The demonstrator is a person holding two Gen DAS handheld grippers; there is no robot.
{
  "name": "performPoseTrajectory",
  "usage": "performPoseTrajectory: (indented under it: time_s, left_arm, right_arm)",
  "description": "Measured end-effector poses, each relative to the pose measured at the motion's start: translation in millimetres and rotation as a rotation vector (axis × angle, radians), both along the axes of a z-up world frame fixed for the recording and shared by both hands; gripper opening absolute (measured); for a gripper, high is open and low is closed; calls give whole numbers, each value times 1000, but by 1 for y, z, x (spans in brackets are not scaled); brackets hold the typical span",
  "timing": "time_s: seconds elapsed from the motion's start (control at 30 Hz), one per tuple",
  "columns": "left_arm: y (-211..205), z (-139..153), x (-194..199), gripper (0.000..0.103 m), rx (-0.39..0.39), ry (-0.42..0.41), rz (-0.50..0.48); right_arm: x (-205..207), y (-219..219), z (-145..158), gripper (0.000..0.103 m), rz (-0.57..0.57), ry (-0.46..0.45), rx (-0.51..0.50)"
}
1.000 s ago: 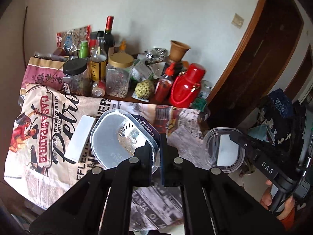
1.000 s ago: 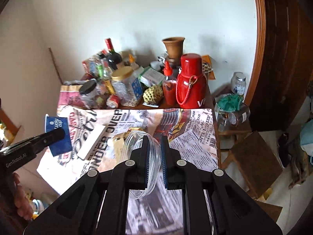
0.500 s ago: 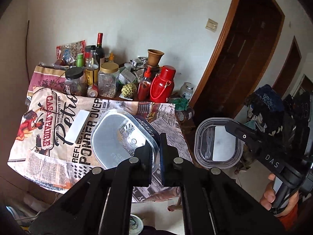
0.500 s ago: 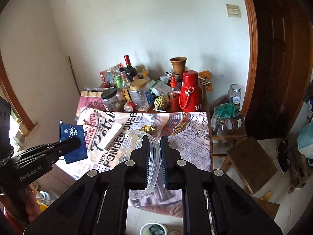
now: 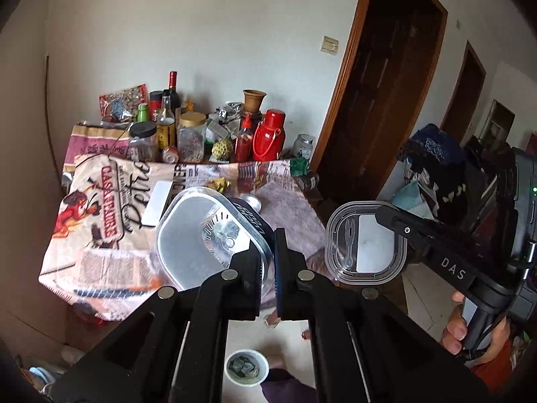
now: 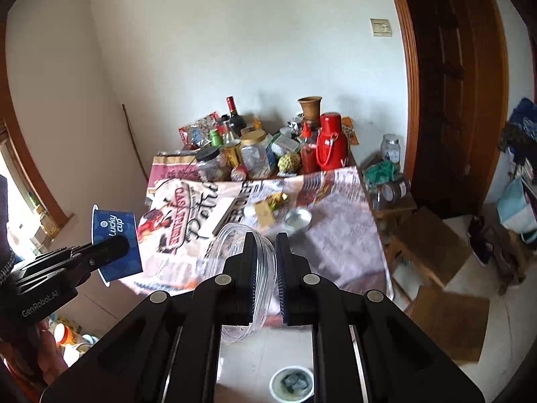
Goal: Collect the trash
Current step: 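Carry the blue cup and clear container down toward the white bin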
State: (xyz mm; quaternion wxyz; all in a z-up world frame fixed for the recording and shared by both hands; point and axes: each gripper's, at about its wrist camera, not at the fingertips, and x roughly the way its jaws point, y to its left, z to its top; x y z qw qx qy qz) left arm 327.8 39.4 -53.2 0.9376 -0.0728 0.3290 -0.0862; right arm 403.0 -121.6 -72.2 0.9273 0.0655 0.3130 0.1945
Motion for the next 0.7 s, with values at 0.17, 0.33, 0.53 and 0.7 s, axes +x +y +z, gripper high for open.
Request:
performPoseTrajectory:
  time_s: [0.17, 0.33, 0.53, 0.7]
  left_arm:
    - [17, -14, -54, 4, 1, 29, -19]
    - [27, -27, -93, 4, 1, 75, -44]
    - [28, -47, -109, 5, 10, 143, -57]
    - [27, -71, -110, 5, -5, 200, -34]
  right_arm:
    - [-53, 12, -14, 10, -36, 39, 11]
    - [-88, 16, -25, 10, -64, 89, -6]
    - [-108, 17, -43, 10, -77, 151, -32]
    - [-108, 10, -67, 10, -67, 205, -43]
